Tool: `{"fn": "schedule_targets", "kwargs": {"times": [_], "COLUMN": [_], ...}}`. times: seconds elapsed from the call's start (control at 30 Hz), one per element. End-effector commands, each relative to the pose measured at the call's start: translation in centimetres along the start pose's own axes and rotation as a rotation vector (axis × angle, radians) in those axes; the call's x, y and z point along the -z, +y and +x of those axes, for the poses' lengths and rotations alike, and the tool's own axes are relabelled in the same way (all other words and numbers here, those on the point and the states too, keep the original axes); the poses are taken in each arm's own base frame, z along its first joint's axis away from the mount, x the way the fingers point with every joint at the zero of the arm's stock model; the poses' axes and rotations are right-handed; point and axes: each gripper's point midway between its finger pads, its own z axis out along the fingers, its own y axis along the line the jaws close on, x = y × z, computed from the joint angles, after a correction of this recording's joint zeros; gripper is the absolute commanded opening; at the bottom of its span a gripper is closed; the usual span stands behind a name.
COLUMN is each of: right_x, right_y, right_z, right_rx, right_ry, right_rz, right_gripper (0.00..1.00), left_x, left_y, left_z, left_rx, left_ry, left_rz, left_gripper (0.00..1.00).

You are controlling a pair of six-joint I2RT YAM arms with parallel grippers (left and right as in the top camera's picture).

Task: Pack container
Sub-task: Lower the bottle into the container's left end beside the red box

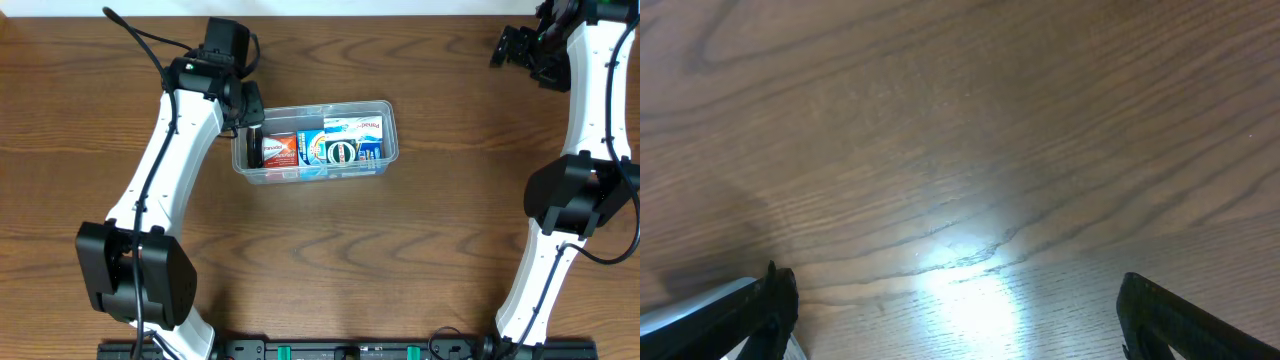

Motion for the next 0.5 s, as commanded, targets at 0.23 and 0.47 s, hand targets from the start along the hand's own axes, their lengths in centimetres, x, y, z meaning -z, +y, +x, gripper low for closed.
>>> {"fn": "schedule_targets", "kwargs": {"times": [0.23,0.47], "right_x": [0.7,0.7], "right_y": [0.2,0.2], "right_z": [-0.4,-0.4], "right_rx": [0.015,0.015], "right_ry": [-0.023,-0.023], "right_rz": [0.004,0.004], "right_gripper": [0.99,0.99], "left_x": [-2.1,-4.6], "left_y": [-0.6,-0.7], "left_z": [1.0,1.1], "left_rx": [-0.138,-0.142], "left_ry": [0.063,0.094], "left_rz": [0.031,0.021], "left_gripper": [0.45,0.45]}}
